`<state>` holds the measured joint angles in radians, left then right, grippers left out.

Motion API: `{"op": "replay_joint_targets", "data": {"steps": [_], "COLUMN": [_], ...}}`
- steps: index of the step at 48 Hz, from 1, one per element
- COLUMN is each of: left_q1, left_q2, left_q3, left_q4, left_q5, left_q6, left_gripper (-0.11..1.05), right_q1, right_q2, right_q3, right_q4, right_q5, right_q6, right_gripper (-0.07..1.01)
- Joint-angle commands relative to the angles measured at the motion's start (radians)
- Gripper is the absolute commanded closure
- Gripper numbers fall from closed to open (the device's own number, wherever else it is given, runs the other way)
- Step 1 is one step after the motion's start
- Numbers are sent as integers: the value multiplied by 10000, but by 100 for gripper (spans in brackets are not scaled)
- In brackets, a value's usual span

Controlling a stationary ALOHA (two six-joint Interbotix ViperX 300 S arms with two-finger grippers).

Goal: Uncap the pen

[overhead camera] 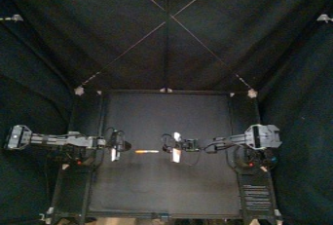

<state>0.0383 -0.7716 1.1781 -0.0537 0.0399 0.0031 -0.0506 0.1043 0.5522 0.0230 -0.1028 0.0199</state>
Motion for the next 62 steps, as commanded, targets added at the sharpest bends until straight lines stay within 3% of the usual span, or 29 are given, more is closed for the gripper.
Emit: {"op": "replay_joint_targets", "data": {"steps": [1, 11, 19, 39, 48, 62], "left_q1": [138, 230, 261, 307, 291, 276], "left_q2": [15, 0, 0, 0, 0, 169], "left_q3": [-169, -123, -46, 15, 0, -46], "left_q4": [-15, -15, 0, 15, 15, 15], "left_q5": [368, 859, 905, 890, 782, 230], "left_q6": [0, 0, 15, 15, 31, 31], "left_gripper": [90, 77, 61, 19, 13, 13], "right_q1": [-15, -92, -138, -368, -353, -276], "right_q2": [506, 1503, 2056, 2654, 2838, 2638], "right_q3": [-997, -1825, -2163, -2485, -2500, -2408], "right_q4": [46, 276, 506, 798, 813, 782], "right_q5": [353, 844, 1135, 1902, 1979, 2178], "right_q6": [-15, -15, -15, -15, -15, -15], "right_gripper": [58, 28, 17, 17, 21, 49]}}
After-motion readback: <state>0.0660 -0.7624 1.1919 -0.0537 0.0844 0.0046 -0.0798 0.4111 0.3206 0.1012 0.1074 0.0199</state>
